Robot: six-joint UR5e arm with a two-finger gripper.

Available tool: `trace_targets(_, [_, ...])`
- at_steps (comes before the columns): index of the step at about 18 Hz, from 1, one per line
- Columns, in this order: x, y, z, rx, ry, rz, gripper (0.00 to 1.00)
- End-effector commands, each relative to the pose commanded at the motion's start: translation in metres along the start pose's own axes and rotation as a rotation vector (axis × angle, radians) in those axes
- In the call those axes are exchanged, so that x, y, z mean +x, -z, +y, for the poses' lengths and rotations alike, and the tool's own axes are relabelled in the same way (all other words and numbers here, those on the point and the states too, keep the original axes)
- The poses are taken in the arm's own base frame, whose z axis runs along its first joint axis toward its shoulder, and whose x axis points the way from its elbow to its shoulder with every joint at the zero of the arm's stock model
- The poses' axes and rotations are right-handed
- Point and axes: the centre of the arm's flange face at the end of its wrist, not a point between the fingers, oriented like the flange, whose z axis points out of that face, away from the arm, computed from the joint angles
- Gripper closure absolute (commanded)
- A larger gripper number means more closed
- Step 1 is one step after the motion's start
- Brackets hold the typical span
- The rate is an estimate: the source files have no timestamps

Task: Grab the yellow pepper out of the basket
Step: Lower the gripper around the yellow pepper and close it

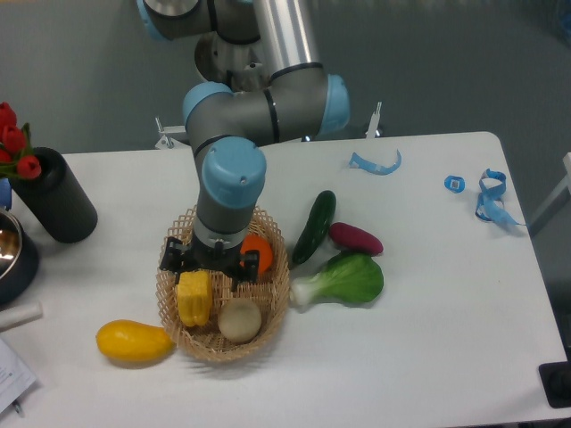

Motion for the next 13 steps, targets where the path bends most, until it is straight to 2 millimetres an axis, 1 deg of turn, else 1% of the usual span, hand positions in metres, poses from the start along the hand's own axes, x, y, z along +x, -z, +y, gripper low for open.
trace_targets(2, [-0.002,-0.009,0.0,-0.02,0.0,-0.018,0.0])
trace_targets(3, [-0.004,-0.018,0.0,-0.036,0.005,-0.025,0.0])
trace_targets(4, [-0.005,-0.023,-0.001,-0.045,0.015,-0.026,0.0])
trace_targets(5, [-0.001,-0.029,-0.002,-0.054,0.023,-0.025,0.0])
trace_targets(11, [0.003,-0.044,-0.007,-0.073,0.046,-0.035,0.0])
trace_targets(13, [0.003,-0.049,-0.006,-0.084,0.049,-0.033,0.0])
